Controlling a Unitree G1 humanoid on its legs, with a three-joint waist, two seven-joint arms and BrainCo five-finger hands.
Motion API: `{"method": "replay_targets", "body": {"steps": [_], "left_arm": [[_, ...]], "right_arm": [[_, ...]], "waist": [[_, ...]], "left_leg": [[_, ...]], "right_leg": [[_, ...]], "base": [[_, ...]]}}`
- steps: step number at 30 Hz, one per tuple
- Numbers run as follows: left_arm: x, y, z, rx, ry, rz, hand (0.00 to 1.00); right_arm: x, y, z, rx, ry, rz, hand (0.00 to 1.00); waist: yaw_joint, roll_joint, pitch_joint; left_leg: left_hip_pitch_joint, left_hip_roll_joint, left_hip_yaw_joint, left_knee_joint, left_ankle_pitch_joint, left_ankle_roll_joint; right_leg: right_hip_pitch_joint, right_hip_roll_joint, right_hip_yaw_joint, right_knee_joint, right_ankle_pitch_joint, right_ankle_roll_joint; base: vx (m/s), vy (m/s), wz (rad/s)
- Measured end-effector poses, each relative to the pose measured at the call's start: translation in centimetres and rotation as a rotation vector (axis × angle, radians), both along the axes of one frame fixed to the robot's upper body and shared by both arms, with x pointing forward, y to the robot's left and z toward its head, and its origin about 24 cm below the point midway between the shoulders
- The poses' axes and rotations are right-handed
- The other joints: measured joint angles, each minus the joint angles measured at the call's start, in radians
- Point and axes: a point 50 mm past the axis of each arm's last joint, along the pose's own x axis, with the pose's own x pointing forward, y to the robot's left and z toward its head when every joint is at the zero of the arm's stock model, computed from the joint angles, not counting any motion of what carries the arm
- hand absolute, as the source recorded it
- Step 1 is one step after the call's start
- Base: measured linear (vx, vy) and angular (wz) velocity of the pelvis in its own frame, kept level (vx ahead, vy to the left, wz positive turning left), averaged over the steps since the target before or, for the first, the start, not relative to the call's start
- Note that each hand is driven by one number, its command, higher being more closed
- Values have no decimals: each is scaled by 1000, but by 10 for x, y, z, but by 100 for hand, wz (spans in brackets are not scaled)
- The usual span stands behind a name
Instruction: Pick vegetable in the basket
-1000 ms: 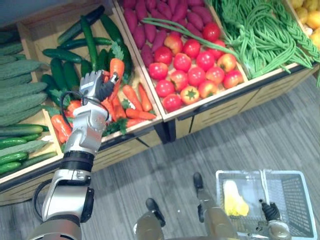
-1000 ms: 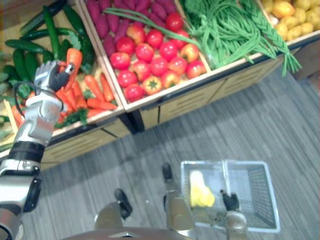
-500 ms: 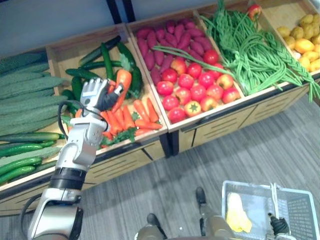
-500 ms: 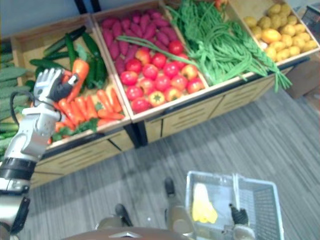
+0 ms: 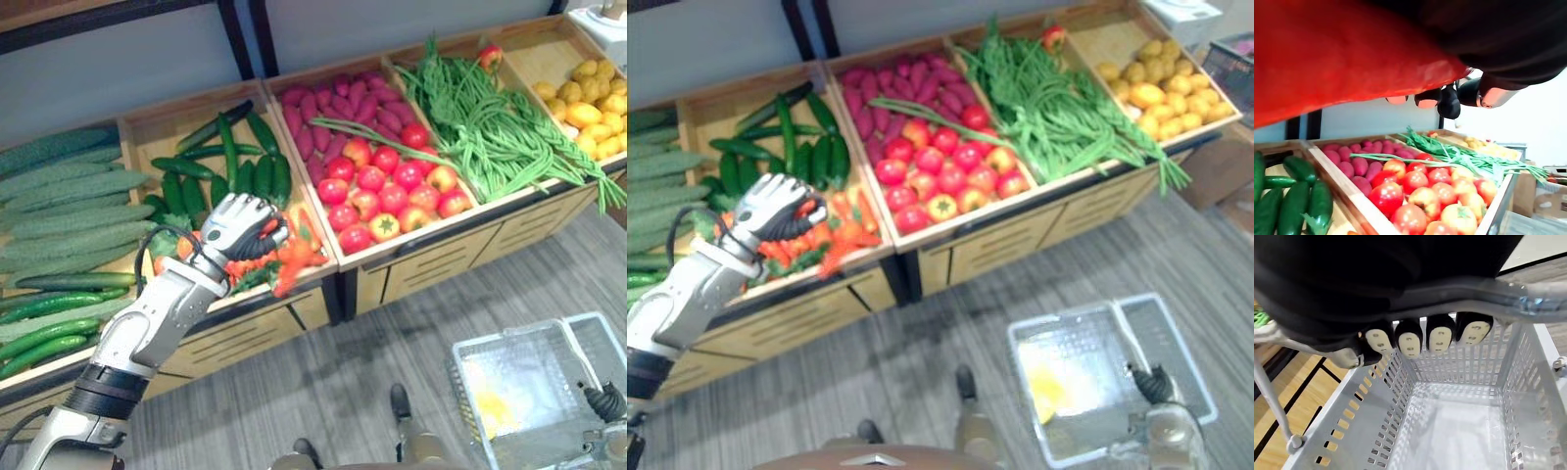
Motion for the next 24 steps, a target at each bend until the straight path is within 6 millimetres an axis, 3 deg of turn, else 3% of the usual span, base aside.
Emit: {"method": "replay_targets", "body": {"steps": [7,14,24], "left_arm": [[-14,-33,-3,16,6,-177,100],[-14,-53,-6,-11,16,-250,100],[-27,-87,-14,-24,77,-430,100]], "right_arm": [[7,3,18,-59,-41,89,100],[13,12,31,-103,-70,180,100],[46,35,63,-199,-106,477,100]], "waist": [[-1,0,-34],[-4,0,-48],[-3,9,-57]], "left_leg": [[24,21,62,63,-61,2],[40,45,102,123,-108,3],[79,85,166,172,-146,-14]], "right_leg": [[4,6,49,18,-1,6],[19,16,74,18,-2,7],[32,55,125,19,-7,-4]], "base": [[-6,5,-26],[-21,-16,-16],[-15,-27,-20]]}}
